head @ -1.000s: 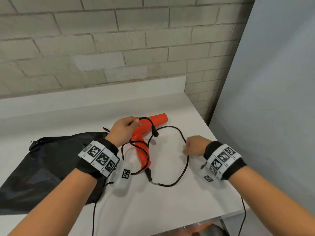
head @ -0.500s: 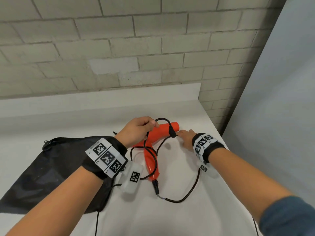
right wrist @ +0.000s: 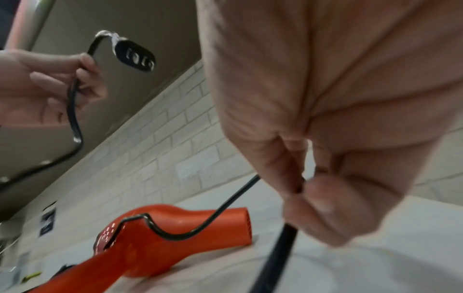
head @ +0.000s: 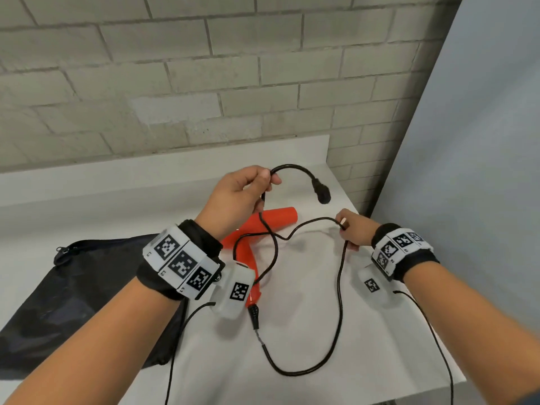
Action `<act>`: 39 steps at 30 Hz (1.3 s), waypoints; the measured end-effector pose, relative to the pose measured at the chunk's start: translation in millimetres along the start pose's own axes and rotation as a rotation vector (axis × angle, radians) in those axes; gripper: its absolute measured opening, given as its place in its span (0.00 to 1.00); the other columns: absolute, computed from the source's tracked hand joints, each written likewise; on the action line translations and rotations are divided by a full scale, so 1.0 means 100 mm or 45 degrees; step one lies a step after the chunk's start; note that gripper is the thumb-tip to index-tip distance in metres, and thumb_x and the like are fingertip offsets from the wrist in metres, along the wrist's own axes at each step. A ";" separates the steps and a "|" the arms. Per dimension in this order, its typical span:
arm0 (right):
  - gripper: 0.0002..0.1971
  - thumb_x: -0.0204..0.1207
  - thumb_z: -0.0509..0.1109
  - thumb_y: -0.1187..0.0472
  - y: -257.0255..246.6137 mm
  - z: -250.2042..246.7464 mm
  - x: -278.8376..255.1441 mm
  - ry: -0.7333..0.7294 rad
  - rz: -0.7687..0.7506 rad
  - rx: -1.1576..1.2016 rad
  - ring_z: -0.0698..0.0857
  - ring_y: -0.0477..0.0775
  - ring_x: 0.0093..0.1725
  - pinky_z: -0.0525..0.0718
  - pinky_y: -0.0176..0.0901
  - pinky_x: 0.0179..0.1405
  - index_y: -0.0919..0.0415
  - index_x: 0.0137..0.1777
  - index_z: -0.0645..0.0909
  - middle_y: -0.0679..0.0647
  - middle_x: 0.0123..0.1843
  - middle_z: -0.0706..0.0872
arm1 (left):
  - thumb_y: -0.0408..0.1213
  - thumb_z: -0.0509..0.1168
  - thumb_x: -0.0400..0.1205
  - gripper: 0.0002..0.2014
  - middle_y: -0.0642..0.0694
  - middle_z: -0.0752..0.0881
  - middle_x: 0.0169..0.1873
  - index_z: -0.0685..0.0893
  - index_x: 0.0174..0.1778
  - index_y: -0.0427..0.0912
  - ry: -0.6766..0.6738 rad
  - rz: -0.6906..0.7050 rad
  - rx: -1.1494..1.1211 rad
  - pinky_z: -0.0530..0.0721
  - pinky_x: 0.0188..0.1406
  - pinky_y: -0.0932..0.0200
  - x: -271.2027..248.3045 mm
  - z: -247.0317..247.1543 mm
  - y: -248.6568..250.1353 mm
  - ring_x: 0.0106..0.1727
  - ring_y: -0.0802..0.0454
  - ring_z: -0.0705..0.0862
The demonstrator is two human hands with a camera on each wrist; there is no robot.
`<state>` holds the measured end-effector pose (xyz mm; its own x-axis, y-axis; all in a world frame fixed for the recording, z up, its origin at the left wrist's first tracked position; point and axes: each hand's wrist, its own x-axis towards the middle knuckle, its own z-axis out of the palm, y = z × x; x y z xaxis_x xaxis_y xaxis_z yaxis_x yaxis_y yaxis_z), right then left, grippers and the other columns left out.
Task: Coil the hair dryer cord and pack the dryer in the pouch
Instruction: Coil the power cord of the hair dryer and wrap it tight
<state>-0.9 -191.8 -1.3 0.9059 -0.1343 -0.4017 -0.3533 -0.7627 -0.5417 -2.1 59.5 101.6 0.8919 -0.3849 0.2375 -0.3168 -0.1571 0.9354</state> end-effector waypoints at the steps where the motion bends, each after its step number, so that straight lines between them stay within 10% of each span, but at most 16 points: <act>1: 0.12 0.78 0.52 0.72 0.07 -0.03 -0.05 0.044 0.003 0.116 0.77 0.51 0.22 0.77 0.38 0.20 0.56 0.56 0.64 0.56 0.29 0.77 | 0.36 0.54 0.85 0.14 0.53 0.79 0.34 0.82 0.38 0.49 0.025 0.049 -0.014 0.73 0.25 0.71 0.01 0.04 0.02 0.21 0.63 0.75; 5: 0.23 0.77 0.49 0.74 0.30 -0.07 -0.20 0.260 0.002 0.314 0.77 0.55 0.24 0.78 0.43 0.21 0.43 0.59 0.63 0.58 0.34 0.75 | 0.34 0.57 0.84 0.10 0.60 0.85 0.36 0.83 0.43 0.48 0.040 0.161 -0.026 0.77 0.31 0.71 0.00 0.21 0.01 0.31 0.65 0.82; 16: 0.11 0.76 0.59 0.74 0.56 0.22 -0.36 -0.024 0.171 0.232 0.79 0.52 0.23 0.82 0.40 0.26 0.61 0.55 0.71 0.55 0.34 0.75 | 0.41 0.62 0.81 0.11 0.50 0.89 0.53 0.88 0.52 0.43 -0.532 0.186 0.928 0.74 0.56 0.60 -0.50 0.37 -0.71 0.48 0.54 0.80; 20: 0.19 0.76 0.63 0.64 0.42 0.23 -0.46 0.049 0.240 -0.253 0.81 0.58 0.37 0.83 0.46 0.46 0.52 0.66 0.72 0.63 0.68 0.64 | 0.38 0.62 0.81 0.11 0.48 0.88 0.55 0.87 0.54 0.41 -0.692 -0.009 1.017 0.73 0.57 0.67 -0.56 0.30 -0.78 0.56 0.52 0.83; 24: 0.18 0.76 0.66 0.62 0.07 0.31 -0.66 -0.012 -0.229 -0.373 0.76 0.60 0.66 0.70 0.43 0.68 0.53 0.66 0.77 0.60 0.70 0.68 | 0.35 0.59 0.82 0.12 0.43 0.87 0.55 0.84 0.55 0.37 -0.808 -0.197 1.111 0.69 0.51 0.70 -0.57 0.28 -0.86 0.57 0.49 0.82; 28: 0.23 0.76 0.65 0.67 -0.26 0.55 -0.81 -0.372 -0.502 -0.396 0.71 0.57 0.71 0.63 0.27 0.60 0.56 0.71 0.73 0.59 0.73 0.69 | 0.36 0.58 0.83 0.12 0.43 0.87 0.53 0.84 0.54 0.38 -0.741 -0.221 1.038 0.68 0.47 0.68 -0.55 0.37 -0.89 0.55 0.48 0.82; 31: 0.16 0.77 0.65 0.62 -0.28 0.70 -0.75 -0.342 -0.434 -0.586 0.77 0.62 0.66 0.72 0.45 0.64 0.63 0.65 0.79 0.61 0.69 0.76 | 0.37 0.59 0.82 0.11 0.44 0.87 0.52 0.85 0.53 0.40 -0.707 -0.237 0.984 0.69 0.46 0.67 -0.52 0.45 -0.87 0.54 0.50 0.82; 39: 0.18 0.81 0.54 0.67 -0.15 0.61 -0.57 -0.026 -0.039 -0.691 0.75 0.62 0.70 0.72 0.46 0.70 0.67 0.71 0.70 0.65 0.72 0.74 | 0.42 0.61 0.80 0.16 0.47 0.82 0.63 0.79 0.64 0.50 -0.846 -0.313 1.007 0.76 0.64 0.58 -0.63 0.38 -0.88 0.59 0.50 0.81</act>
<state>-61.3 -134.3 -15.0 0.9072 -0.0985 -0.4089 -0.1503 -0.9839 -0.0964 -42.5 63.5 -5.7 0.6805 -0.6440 -0.3495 -0.4846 -0.7533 0.4446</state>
